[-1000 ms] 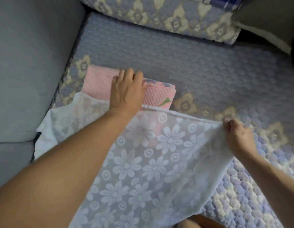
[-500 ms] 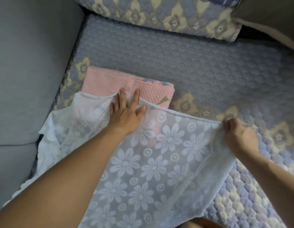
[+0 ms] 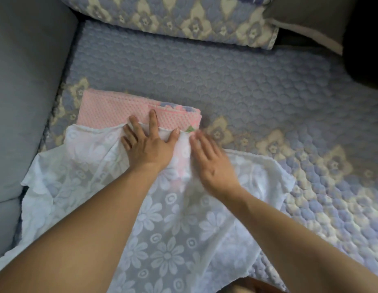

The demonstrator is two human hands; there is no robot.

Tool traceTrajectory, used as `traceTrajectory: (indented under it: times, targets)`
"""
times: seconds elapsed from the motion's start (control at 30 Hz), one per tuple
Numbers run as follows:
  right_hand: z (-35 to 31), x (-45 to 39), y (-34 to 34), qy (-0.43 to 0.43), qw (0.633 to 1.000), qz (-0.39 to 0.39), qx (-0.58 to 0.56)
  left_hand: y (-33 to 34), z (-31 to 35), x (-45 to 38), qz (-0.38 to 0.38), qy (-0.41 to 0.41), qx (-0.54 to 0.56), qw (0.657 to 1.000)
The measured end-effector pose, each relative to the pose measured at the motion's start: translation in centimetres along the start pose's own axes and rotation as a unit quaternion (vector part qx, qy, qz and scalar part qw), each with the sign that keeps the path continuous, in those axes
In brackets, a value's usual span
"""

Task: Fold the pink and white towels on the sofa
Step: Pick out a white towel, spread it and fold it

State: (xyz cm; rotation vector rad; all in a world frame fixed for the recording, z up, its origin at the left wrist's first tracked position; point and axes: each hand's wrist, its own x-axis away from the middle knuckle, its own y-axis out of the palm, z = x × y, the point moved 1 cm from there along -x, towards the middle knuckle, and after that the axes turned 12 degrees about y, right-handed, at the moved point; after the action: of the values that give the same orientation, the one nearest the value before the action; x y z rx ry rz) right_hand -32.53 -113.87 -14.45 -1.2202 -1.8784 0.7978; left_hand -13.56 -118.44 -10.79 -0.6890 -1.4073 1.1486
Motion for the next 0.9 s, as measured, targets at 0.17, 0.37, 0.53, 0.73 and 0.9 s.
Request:
traceTrajectory:
  times: [0.17, 0.37, 0.53, 0.73, 0.9]
  targets:
    - [5.6, -1.2, -1.6, 0.049, 0.988, 0.023, 0.145, -0.1, 0.1, -0.5, -0.028, -0.011, 0.000, 1.000]
    - [8.9, -2.2, -6.3, 0.286, 0.943, 0.156, 0.076, -1.3, 0.9, -1.4, -0.036, -0.052, 0.041, 0.997]
    - [12.6, 4.0, -8.2, 0.338, 0.938, -0.023, 0.077, -1.7, 1.2, -1.5, -0.043, -0.056, 0.055, 0.996]
    - [17.6, 7.5, -10.6, 0.384, 0.889, -0.093, -0.232, -1.4, 1.1, -1.4, -0.038, -0.044, 0.043, 0.997]
    - [18.3, 7.8, -9.8, 0.428, 0.805, -0.081, -0.402, -2.0, 1.2, -1.0, -0.037, -0.038, 0.017, 0.998]
